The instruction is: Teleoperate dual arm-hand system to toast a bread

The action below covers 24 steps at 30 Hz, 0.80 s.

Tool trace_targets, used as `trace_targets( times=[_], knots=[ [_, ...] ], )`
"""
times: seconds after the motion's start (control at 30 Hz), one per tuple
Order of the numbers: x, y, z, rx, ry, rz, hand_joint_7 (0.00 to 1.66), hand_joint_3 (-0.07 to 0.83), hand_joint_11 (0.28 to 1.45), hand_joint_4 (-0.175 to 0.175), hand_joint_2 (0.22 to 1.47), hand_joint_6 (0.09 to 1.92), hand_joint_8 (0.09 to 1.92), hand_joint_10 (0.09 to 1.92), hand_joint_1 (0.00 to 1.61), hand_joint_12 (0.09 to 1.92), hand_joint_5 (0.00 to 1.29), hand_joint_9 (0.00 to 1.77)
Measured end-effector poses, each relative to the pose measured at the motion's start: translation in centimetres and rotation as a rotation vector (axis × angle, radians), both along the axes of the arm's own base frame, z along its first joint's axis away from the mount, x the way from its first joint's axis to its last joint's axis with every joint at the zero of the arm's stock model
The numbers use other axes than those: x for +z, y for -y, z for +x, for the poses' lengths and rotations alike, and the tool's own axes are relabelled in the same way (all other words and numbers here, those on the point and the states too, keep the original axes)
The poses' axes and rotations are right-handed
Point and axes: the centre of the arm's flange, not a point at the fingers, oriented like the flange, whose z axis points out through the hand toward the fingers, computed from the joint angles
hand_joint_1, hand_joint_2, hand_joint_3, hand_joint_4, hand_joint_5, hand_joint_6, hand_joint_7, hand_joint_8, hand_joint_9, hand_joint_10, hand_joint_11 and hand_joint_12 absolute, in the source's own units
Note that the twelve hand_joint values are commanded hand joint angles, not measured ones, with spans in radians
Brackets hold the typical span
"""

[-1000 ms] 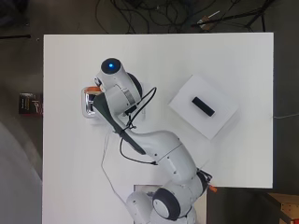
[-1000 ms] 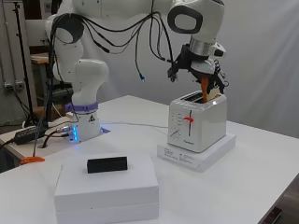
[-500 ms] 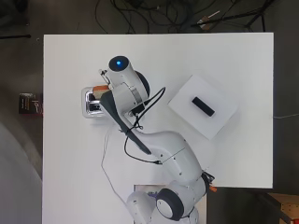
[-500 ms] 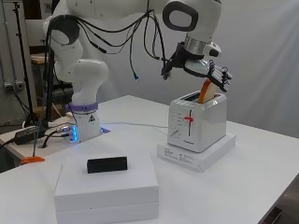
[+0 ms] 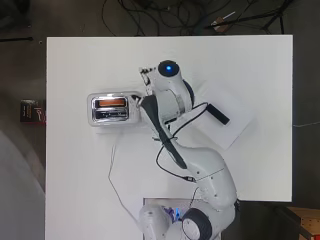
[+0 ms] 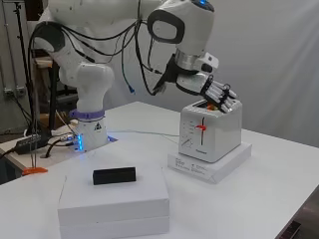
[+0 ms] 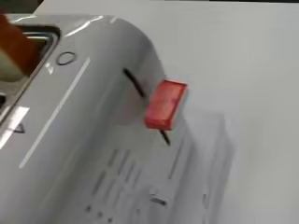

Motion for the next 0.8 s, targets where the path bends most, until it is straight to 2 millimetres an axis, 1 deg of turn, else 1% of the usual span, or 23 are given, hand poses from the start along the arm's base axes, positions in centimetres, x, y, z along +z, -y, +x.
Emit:
trace_targets(
  times=[0.03, 0.07, 0.13, 0.17, 0.2, 0.23, 0.27, 0.3, 0.33, 0.37, 0.43, 0.47, 0.53, 0.6, 0.67, 0.7, 0.8],
  knots=[
    [-0.3, 1.9, -0.2, -0.045, 0.011, 0.002, 0.22, 0.003, 0.35, -0.141, 1.09, 0.09, 0.09, 0.09, 0.11, 0.09, 0.16, 0.31],
    [-0.6, 3.4, -0.5, -0.086, 0.022, 0.004, 0.22, 0.003, 0.35, -0.131, 1.09, 0.09, 0.09, 0.09, 0.09, 0.09, 0.16, 0.31],
    [-1.8, 4.8, -1.0, -0.135, 0.035, 0.007, 0.23, 0.004, 0.35, -0.115, 1.10, 0.09, 0.09, 0.09, 0.07, 0.09, 0.17, 0.31],
    [-2.9, 5.4, -1.3, -0.146, 0.034, 0.012, 0.30, 0.003, 0.37, -0.113, 1.10, 0.09, 0.09, 0.09, 0.07, 0.09, 0.17, 0.39],
    [-4.2, 6.1, -1.5, -0.153, 0.029, 0.022, 0.48, 0.002, 0.45, -0.119, 1.10, 0.09, 0.09, 0.09, 0.07, 0.09, 0.18, 0.60],
    [-5.5, 7.0, -1.7, -0.164, 0.024, 0.037, 0.73, 0.001, 0.56, -0.132, 1.09, 0.09, 0.31, 0.43, 0.11, 0.42, 0.21, 0.85],
    [-6.7, 7.9, -1.8, -0.174, 0.021, 0.050, 0.85, 0.001, 0.67, -0.142, 1.09, 0.09, 0.82, 0.98, 0.13, 0.96, 0.23, 1.02],
    [-8.3, 8.8, -1.9, -0.183, 0.021, 0.065, 0.89, 0.001, 0.73, -0.145, 1.09, 0.09, 1.23, 1.40, 0.13, 1.37, 0.24, 1.10],
    [-9.5, 9.4, -1.9, -0.192, 0.024, 0.076, 0.88, 0.000, 0.74, -0.143, 1.09, 0.09, 1.48, 1.65, 0.13, 1.60, 0.24, 1.12],
    [-10.6, 9.9, -1.9, -0.199, 0.026, 0.083, 0.87, -0.002, 0.74, -0.137, 1.08, 0.09, 1.62, 1.77, 0.11, 1.72, 0.23, 1.12],
    [-12.6, 9.9, -2.2, -0.196, 0.015, 0.089, 0.84, -0.004, 0.73, -0.124, 1.06, 0.09, 1.74, 1.87, 0.06, 1.80, 0.23, 1.09],
    [-13.0, 9.5, -2.3, -0.186, 0.009, 0.085, 0.83, -0.006, 0.72, -0.118, 1.05, 0.09, 1.77, 1.89, 0.04, 1.81, 0.23, 1.08],
    [-13.4, 8.7, -1.9, -0.163, 0.007, 0.076, 0.83, -0.004, 0.76, -0.110, 1.04, 0.09, 1.83, 1.91, 0.02, 1.85, 0.23, 1.11],
    [-13.1, 7.9, -1.2, -0.144, 0.014, 0.082, 0.89, -0.002, 0.87, -0.107, 1.04, 0.09, 1.91, 1.92, 0.02, 1.90, 0.22, 1.22],
    [-12.7, 7.2, -0.7, -0.137, 0.009, 0.101, 1.00, -0.001, 1.01, -0.108, 1.04, 0.09, 1.92, 1.92, 0.02, 1.92, 0.22, 1.37],
    [-12.7, 7.0, -0.7, -0.130, 0.007, 0.104, 1.04, -0.001, 1.06, -0.108, 1.04, 0.09, 1.92, 1.92, 0.02, 1.92, 0.22, 1.41],
    [-13.2, 6.1, -0.4, -0.103, -0.004, 0.086, 1.08, 0.002, 1.11, -0.107, 1.05, 0.09, 1.92, 1.92, 0.03, 1.92, 0.25, 1.46]
  ],
)
